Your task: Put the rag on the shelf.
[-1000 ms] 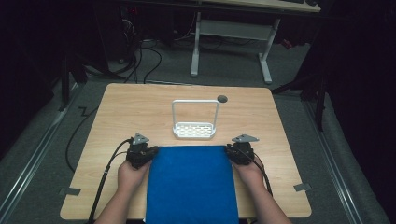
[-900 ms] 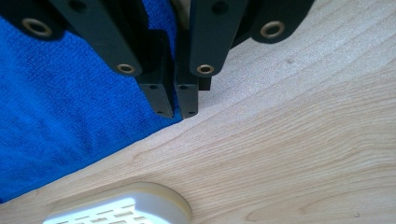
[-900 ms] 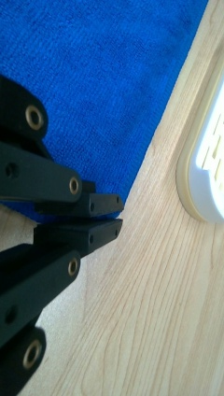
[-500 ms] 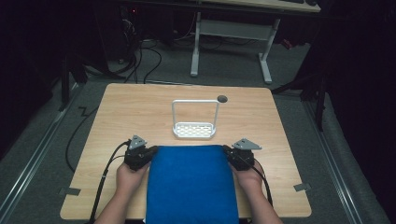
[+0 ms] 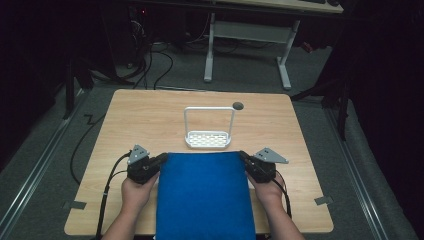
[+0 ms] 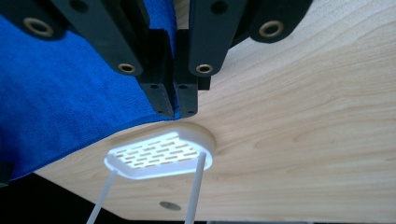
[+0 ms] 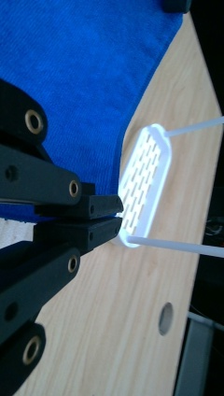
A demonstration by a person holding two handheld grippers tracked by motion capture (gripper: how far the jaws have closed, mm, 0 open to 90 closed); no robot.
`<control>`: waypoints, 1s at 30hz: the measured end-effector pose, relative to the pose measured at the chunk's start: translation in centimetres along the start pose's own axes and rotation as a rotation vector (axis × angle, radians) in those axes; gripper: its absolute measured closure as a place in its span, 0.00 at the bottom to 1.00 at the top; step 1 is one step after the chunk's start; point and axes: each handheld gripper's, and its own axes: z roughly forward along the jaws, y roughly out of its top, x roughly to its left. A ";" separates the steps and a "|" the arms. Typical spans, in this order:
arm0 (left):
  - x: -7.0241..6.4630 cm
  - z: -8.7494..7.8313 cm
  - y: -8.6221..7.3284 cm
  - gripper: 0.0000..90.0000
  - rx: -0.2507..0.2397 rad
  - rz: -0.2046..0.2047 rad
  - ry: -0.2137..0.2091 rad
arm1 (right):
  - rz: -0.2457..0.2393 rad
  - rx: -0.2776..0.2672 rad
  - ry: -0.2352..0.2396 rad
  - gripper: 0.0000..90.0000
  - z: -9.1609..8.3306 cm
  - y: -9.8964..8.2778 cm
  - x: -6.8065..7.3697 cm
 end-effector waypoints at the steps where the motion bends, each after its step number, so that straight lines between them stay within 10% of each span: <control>1: -0.2 -0.2 0.1 0.97 -0.006 0.006 0.002 | 0.002 -0.012 -0.001 0.99 -0.2 0.1 0.0; 30: -2.4 -3.3 7.6 0.97 -0.214 0.091 -0.001 | -0.021 -0.253 -0.017 0.99 -4.2 6.8 0.3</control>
